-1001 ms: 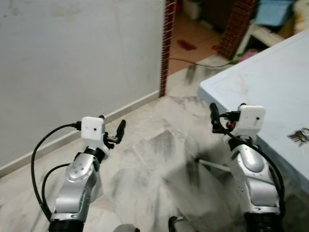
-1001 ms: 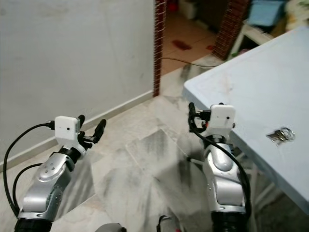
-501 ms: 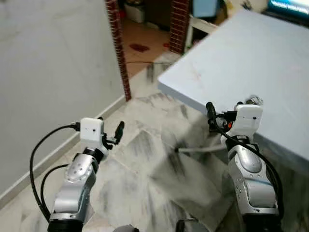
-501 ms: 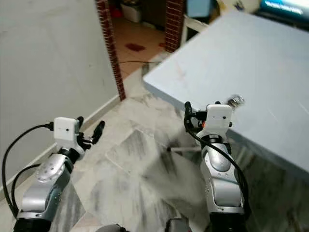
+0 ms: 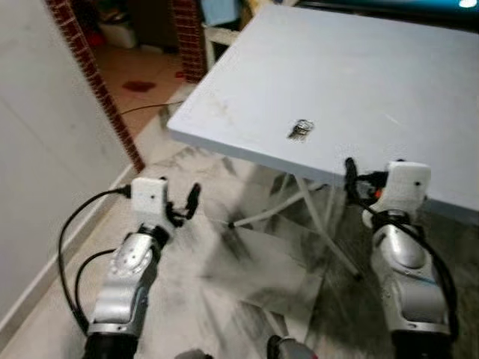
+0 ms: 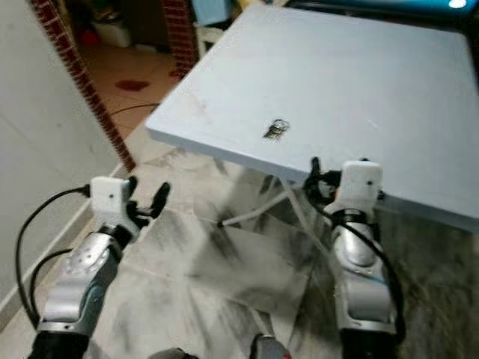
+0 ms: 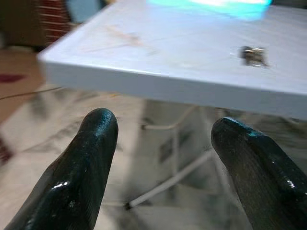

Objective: Hang keys on a hook

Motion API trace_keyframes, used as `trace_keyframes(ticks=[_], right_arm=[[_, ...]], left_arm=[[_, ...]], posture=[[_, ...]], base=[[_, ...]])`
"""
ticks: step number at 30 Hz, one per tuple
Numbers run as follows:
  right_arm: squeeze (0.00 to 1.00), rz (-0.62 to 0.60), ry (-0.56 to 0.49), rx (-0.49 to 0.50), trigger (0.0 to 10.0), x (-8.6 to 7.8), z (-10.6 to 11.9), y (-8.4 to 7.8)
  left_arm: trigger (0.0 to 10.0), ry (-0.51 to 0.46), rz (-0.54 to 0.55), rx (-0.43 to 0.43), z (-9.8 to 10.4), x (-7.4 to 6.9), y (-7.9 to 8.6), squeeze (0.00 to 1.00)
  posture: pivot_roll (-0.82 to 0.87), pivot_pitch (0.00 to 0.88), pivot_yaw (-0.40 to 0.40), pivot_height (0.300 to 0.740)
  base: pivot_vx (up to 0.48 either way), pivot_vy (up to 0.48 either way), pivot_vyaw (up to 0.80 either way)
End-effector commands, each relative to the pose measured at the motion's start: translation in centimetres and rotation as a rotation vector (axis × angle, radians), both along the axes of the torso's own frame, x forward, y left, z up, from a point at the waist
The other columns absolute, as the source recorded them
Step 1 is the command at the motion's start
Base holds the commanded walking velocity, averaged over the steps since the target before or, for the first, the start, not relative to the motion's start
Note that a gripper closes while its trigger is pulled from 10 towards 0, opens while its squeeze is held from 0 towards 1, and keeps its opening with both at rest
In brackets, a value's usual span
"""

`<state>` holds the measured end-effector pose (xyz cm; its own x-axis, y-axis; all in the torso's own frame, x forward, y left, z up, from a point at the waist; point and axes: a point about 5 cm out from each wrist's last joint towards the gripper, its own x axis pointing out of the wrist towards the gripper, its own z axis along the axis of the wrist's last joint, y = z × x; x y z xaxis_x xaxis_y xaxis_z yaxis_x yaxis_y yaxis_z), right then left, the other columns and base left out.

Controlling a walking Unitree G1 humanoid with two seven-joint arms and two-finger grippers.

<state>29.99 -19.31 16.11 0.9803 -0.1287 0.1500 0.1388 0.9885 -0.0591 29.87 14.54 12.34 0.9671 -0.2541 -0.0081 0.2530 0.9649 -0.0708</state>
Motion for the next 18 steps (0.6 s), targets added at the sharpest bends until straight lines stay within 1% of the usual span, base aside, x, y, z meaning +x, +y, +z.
trace_keyframes(ticks=[1, 6, 12, 14, 18], right_arm=[[0.0, 0.021, -0.017, 0.012, 10.0, 0.1, 0.4, 0.5], [0.0, 0.038, -0.015, 0.017, 10.0, 0.0, 0.4, 0.7], [0.0, 0.079, -0.02, 0.021, 10.0, 0.0, 0.4, 1.3], [0.0, 0.093, -0.022, 0.019, 10.0, 0.0, 0.4, 1.6], [0.0, 0.098, -0.02, 0.02, 10.0, 0.0, 0.4, 1.7]], left_arm=[[10.0, 0.009, 0.024, 0.01, -0.2, -0.1, 0.8, 0.0], [10.0, 0.001, 0.02, 0.014, -0.1, -0.1, 0.8, 0.0], [10.0, -0.006, 0.007, 0.015, -0.1, -0.2, 0.7, 0.0], [10.0, -0.015, -0.009, 0.009, 0.0, -0.3, 0.6, 0.0], [10.0, -0.018, -0.014, 0.006, 0.1, -0.4, 0.5, 0.0]], posture=[[-0.02, 0.181, 0.063, 0.74], [-0.02, 0.181, 0.064, 0.74], [-0.02, 0.181, 0.065, 0.74], [-0.02, 0.181, 0.065, 0.74], [-0.02, 0.183, 0.064, 0.74]], base=[[0.0, 0.0, 0.0], [0.0, 0.0, 0.0], [0.0, 0.0, 0.0], [0.272, 0.0, 0.0], [0.31, 0.0, 0.0]])
